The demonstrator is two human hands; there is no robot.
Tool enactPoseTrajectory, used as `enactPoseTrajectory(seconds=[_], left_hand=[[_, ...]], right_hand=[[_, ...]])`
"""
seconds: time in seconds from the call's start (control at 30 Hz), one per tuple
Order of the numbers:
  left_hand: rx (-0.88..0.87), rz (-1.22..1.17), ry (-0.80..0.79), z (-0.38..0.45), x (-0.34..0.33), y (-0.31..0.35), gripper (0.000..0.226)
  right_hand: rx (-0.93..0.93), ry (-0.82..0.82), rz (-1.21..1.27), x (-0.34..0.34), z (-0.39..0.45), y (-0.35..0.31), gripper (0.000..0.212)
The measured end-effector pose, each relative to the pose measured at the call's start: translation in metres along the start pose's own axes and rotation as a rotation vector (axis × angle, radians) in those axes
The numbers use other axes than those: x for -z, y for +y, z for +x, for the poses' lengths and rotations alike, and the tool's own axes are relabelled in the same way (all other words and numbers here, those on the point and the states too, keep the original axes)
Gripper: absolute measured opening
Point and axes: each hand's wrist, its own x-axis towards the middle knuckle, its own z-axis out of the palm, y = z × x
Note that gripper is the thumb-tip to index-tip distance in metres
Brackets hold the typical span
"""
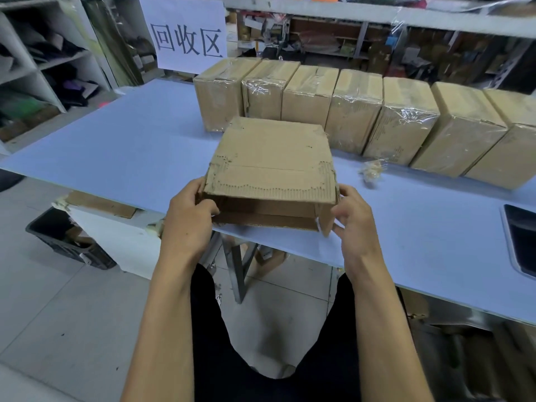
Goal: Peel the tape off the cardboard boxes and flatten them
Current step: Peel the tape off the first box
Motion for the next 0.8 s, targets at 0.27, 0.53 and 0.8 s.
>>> enactPoseTrajectory(seconds=[0.27,0.53,0.8], left_hand=[[-0.051,-0.072,-0.009,-0.006,-0.002,-0.001,0.061],[-0.170,0.148,-0.108,-0.004,-0.010,-0.005,0.039],[-0.199,0.808,-0.316,-0.005,-0.045,-0.028,0.050]], right_hand=[[0.085,0.138,-0.015,-0.005,0.003,0.007,0.040],[0.225,0.241,-0.313,0.001,0.007,0.010,0.049],[0.011,0.211,-0.864,0.019,0.016,0.039,0.035]])
